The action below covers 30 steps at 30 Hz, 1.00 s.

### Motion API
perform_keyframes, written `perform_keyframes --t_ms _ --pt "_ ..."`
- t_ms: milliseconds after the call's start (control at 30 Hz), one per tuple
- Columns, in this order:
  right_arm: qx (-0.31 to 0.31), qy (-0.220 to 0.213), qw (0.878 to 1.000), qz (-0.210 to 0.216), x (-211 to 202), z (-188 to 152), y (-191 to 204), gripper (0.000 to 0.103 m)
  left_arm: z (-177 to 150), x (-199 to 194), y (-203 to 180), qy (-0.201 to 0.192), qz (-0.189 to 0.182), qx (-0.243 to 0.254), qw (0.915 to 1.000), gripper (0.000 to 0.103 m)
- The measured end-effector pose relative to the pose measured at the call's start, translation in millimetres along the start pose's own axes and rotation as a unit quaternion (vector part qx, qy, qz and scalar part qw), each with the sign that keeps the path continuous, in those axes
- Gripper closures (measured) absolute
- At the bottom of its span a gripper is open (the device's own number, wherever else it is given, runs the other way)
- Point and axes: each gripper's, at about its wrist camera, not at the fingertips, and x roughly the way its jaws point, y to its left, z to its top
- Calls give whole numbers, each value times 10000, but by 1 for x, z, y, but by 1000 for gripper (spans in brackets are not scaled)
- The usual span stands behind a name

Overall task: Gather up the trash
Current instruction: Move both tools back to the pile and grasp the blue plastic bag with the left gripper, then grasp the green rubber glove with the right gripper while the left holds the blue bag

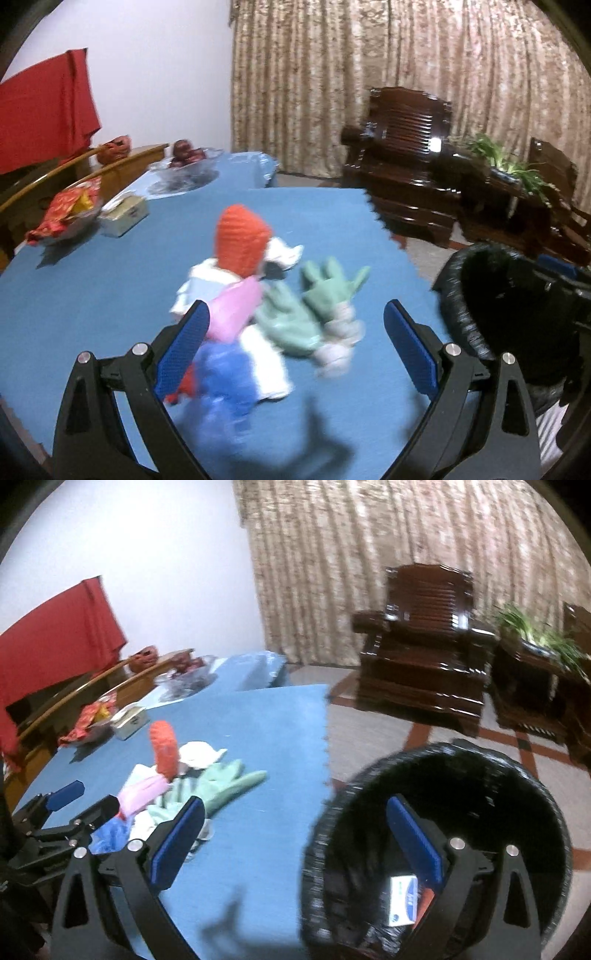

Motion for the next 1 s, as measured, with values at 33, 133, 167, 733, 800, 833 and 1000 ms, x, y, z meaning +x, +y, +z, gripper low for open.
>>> perform_keyframes --t_ms 33,133,167,733,800,833,1000 --pt "-39 12 10000 63 3 0 6 6 -3 0 6 30 57 -24 10000 10" --pt "-122 26 9996 252 13 -2 25 6 -13 1 26 125 268 -91 9995 11" --pt "-151 21 9995 290 15 -3 29 6 -17 1 30 139 317 -111 9993 11" --pt "-401 351 9971 538 47 -10 67 20 -53 32 59 795 287 -509 9951 30" --pt "-436 358 9969 550 49 -10 69 20 -54 35 58 841 279 -518 9947 35" --pt "-458 364 9968 544 50 -11 70 20 -55 36 59 856 260 -541 9945 38" --pt "-506 459 9961 563 56 -14 74 20 -57 39 55 893 140 -519 9946 60"
